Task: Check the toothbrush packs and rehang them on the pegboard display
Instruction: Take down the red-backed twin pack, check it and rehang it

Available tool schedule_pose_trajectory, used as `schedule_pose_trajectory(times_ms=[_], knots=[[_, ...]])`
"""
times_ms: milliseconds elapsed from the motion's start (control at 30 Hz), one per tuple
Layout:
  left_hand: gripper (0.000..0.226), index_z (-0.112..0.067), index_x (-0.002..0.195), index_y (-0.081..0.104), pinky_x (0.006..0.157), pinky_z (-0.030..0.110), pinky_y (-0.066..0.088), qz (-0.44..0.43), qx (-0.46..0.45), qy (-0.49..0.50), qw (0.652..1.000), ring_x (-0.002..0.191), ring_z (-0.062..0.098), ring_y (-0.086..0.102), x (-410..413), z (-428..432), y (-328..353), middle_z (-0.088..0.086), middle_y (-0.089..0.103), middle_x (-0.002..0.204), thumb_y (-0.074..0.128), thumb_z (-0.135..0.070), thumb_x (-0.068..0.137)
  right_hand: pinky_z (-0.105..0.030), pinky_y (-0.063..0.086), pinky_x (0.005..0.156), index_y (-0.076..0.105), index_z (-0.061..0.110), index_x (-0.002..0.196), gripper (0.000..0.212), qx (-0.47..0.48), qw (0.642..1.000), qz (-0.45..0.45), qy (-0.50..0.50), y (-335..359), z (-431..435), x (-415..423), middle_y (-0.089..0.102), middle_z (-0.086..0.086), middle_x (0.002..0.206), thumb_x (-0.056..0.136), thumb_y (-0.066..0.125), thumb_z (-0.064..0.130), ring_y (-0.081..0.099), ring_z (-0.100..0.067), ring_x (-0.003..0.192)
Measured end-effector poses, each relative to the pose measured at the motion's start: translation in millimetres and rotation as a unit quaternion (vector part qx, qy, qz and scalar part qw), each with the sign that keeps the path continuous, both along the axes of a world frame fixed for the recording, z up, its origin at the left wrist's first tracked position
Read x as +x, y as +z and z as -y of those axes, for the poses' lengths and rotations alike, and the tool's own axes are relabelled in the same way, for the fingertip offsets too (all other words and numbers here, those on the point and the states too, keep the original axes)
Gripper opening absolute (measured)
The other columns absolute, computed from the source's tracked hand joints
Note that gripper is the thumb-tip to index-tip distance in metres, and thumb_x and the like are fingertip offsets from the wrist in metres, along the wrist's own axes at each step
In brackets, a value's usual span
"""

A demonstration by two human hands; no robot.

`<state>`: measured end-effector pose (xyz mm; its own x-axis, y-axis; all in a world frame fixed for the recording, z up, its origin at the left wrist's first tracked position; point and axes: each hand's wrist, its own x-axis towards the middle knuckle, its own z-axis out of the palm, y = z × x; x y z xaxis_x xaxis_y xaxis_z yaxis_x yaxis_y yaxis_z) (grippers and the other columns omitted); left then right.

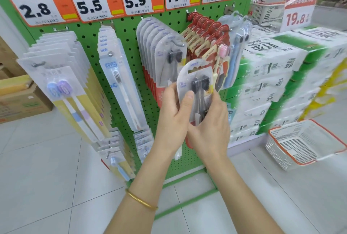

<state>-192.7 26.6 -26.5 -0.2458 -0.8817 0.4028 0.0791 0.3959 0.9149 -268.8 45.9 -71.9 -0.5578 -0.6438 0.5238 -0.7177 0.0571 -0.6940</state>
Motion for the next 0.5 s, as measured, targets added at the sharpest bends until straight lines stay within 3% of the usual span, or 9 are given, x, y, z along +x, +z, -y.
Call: schedule_pose_trajectory(times_ms=[100, 200, 300, 400, 433, 500], knots=[[0.012, -0.016, 0.105, 0.05, 0.079, 0.01, 0.041, 0.019, 0.067, -0.003, 0.998, 0.085, -0.003, 0.052, -15.4, -4.9, -15.2, -0.007, 0.054, 0.096, 0.046, -0.026, 0.1, -0.041, 0.043, 0.09, 0.03, 0.007, 0.144, 0.102, 0.041, 0.999, -0.027, 0.012, -13.2, -11.4, -21.1, 0.052, -0.009, 0.121, 0.066, 0.049, 0.07, 0.046, -0.026, 0.112], [0.027, -0.012, 0.094, 0.046, 0.064, 0.004, 0.038, 0.035, 0.163, 0.01, 0.986, 0.07, -0.005, 0.044, -35.2, -10.7, -30.8, -0.003, 0.041, 0.088, 0.045, -0.038, 0.097, -0.043, 0.045, 0.081, 0.033, 0.004, 0.142, 0.106, 0.094, 0.992, -0.07, 0.044, -23.8, -22.7, -51.1, 0.053, -0.01, 0.111, 0.064, 0.043, 0.075, 0.05, -0.03, 0.103], [0.027, -0.022, 0.099, 0.052, 0.076, 0.011, 0.042, 0.003, 0.241, 0.025, 0.97, 0.086, -0.007, 0.052, -54.8, -12.8, -46.6, -0.01, 0.055, 0.099, 0.049, -0.049, 0.094, -0.038, 0.044, 0.081, 0.033, 0.007, 0.143, 0.105, 0.129, 0.983, -0.077, 0.107, -33.8, -33.7, -76.7, 0.051, -0.006, 0.109, 0.065, 0.046, 0.076, 0.049, -0.027, 0.103], [0.057, -0.023, 0.117, 0.059, 0.095, 0.038, 0.048, -0.067, 0.287, 0.077, 0.953, 0.108, 0.013, 0.063, -69.4, -11.2, -65.0, -0.003, 0.066, 0.116, 0.058, -0.063, 0.077, -0.018, 0.039, 0.083, 0.037, 0.016, 0.142, 0.075, 0.146, 0.965, 0.015, 0.216, -43.4, -43.2, -98.4, 0.049, 0.006, 0.112, 0.081, 0.061, 0.053, 0.047, -0.014, 0.106], [0.067, -0.022, 0.121, 0.058, 0.096, 0.045, 0.049, -0.089, 0.301, 0.099, 0.944, 0.108, 0.018, 0.064, -72.3, -12.5, -70.1, 0.0, 0.066, 0.118, 0.058, -0.067, 0.071, -0.01, 0.037, 0.081, 0.042, 0.02, 0.139, 0.057, 0.139, 0.955, 0.059, 0.254, -47.1, -45.9, -104.9, 0.052, 0.013, 0.11, 0.088, 0.06, 0.039, 0.051, -0.009, 0.102], [0.07, -0.019, 0.119, 0.059, 0.096, 0.048, 0.048, -0.112, 0.32, 0.144, 0.93, 0.107, 0.022, 0.064, -78.8, -14.0, -82.2, 0.004, 0.066, 0.117, 0.058, -0.068, 0.068, -0.008, 0.04, 0.076, 0.052, 0.023, 0.131, 0.035, 0.12, 0.936, 0.149, 0.295, -53.8, -50.3, -114.8, 0.059, 0.022, 0.102, 0.096, 0.052, 0.02, 0.058, -0.001, 0.086]])
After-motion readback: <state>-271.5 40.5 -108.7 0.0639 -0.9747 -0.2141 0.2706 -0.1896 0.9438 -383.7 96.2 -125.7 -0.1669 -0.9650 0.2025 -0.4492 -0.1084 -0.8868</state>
